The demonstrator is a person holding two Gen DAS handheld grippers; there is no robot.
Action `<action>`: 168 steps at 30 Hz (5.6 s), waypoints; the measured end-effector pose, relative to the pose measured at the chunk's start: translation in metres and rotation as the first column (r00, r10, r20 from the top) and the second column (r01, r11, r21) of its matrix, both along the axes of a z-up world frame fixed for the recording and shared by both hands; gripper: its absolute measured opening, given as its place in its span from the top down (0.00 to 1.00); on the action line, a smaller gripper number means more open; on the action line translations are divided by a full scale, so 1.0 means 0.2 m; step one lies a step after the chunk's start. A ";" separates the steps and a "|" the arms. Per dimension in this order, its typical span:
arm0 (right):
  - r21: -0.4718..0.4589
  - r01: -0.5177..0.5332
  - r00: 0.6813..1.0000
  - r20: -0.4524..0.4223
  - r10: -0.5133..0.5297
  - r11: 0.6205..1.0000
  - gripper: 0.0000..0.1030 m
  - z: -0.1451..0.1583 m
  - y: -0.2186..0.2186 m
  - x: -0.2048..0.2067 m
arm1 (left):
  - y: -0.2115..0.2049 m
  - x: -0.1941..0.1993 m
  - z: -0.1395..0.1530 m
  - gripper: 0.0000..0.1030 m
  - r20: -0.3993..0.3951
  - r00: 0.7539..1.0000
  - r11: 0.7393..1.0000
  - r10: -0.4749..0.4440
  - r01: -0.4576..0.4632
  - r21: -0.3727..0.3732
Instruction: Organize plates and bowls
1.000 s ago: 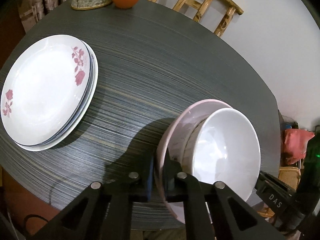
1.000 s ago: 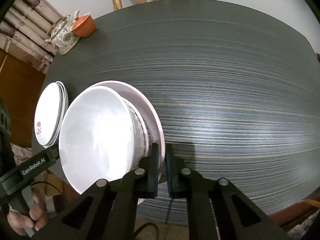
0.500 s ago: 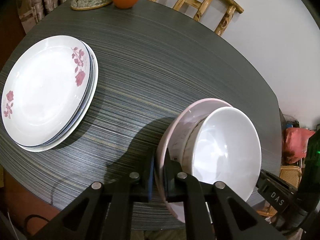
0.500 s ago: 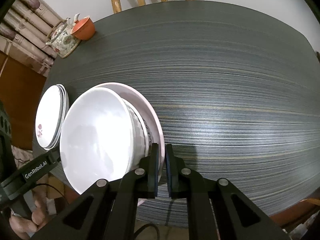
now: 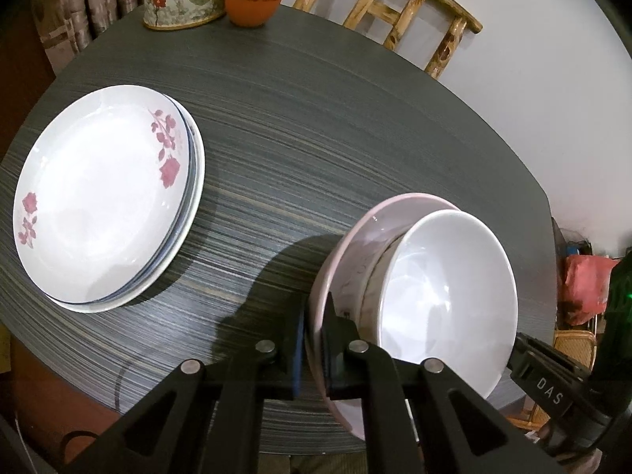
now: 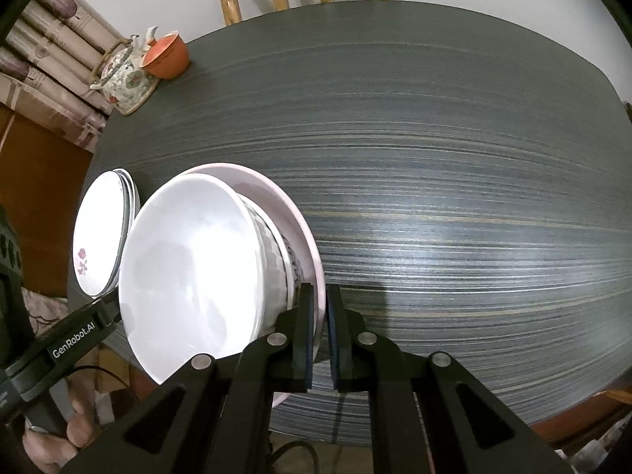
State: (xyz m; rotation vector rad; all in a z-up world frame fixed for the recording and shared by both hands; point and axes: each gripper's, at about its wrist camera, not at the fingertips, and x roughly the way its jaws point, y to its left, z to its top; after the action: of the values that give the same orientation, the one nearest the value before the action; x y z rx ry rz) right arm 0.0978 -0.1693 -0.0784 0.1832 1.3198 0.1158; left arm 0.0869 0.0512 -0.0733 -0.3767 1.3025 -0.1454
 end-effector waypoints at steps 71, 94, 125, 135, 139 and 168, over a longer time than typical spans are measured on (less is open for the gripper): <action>0.002 -0.280 0.960 -0.029 0.280 0.960 0.91 0.12 1.16 0.33 | 1.10 0.10 0.11 0.98 0.018 0.977 0.972 0.215 -0.215 0.090; 0.009 -0.267 0.963 -0.036 0.267 0.964 0.91 0.08 1.17 0.35 | 1.10 0.11 0.07 0.97 0.031 0.978 0.974 0.205 -0.207 0.087; -0.018 -0.254 0.966 0.036 0.255 0.967 0.73 0.08 1.12 0.32 | 1.08 0.04 0.09 0.81 0.087 0.978 0.967 0.190 -0.202 0.156; -0.063 -0.232 0.968 0.078 0.236 0.971 0.49 0.10 1.07 0.28 | 1.08 0.03 0.10 0.67 0.109 0.979 0.960 0.172 -0.192 0.203; -0.056 -0.235 0.967 0.092 0.239 0.970 0.44 0.13 1.05 0.28 | 1.10 0.03 0.13 0.65 0.120 0.977 0.957 0.177 -0.199 0.210; -0.019 -0.282 0.902 0.337 0.271 0.959 0.17 0.33 0.94 -0.12 | 0.92 -0.36 0.36 0.47 0.318 0.936 0.917 0.147 -0.250 0.310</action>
State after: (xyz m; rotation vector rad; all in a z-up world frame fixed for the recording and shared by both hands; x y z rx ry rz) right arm 0.0728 0.0191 -0.0123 -0.0027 0.9949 0.3929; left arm 0.0144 0.2357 -0.0007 -0.1756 0.9671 0.1980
